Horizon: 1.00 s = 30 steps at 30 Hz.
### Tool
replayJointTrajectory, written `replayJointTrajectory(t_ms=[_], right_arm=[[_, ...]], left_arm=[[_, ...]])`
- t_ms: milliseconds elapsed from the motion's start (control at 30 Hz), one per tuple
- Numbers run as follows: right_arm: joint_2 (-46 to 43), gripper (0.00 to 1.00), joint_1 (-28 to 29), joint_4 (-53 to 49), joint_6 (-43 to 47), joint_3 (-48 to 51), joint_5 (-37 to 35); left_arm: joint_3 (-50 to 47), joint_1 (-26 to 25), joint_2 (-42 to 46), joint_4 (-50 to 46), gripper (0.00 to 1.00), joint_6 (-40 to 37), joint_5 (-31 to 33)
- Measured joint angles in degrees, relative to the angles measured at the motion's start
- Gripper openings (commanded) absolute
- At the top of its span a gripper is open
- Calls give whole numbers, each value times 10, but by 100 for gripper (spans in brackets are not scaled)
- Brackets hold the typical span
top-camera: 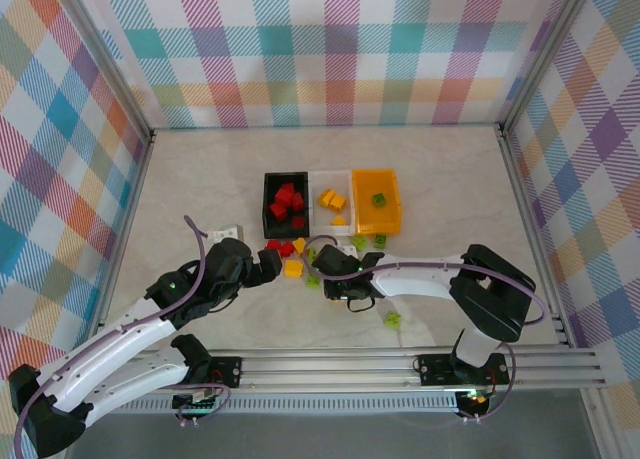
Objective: Sort the legos into containers by color
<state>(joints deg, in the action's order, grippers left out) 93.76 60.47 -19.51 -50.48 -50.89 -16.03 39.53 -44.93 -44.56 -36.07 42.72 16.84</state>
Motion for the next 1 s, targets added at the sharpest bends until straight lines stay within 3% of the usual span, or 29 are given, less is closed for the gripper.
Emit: replayJointTrajectory(t_ms=[133, 267, 400, 533, 600, 667, 733, 867, 1000], right_arm=[[-59, 30, -3, -25, 18, -7, -17], [-82, 31, -38, -48, 54, -78, -24], [-43, 32, -106, -47, 92, -172, -24], [49, 36, -162, -51, 124, -275, -23], [97, 43, -179, -60, 136, -325, -19], [142, 59, -191, -76, 147, -376, -17], [166, 68, -197, -90, 154, -409, -15], [158, 72, -202, -106, 155, -403, -13], [75, 74, -197, -111, 137, -303, -9]], left_arm=[[-16, 0, 5, 1, 100, 0, 2], [-38, 0, 11, 0, 100, 4, 1], [-55, 0, 21, 1, 100, 13, -7], [-66, 0, 30, 0, 100, 18, -14], [-68, 0, 36, 0, 100, 21, -16], [-71, 0, 43, 0, 100, 25, -18], [-73, 0, 47, 0, 100, 27, -20], [-75, 0, 50, 0, 100, 28, -24], [-75, 0, 50, 0, 100, 28, -25]])
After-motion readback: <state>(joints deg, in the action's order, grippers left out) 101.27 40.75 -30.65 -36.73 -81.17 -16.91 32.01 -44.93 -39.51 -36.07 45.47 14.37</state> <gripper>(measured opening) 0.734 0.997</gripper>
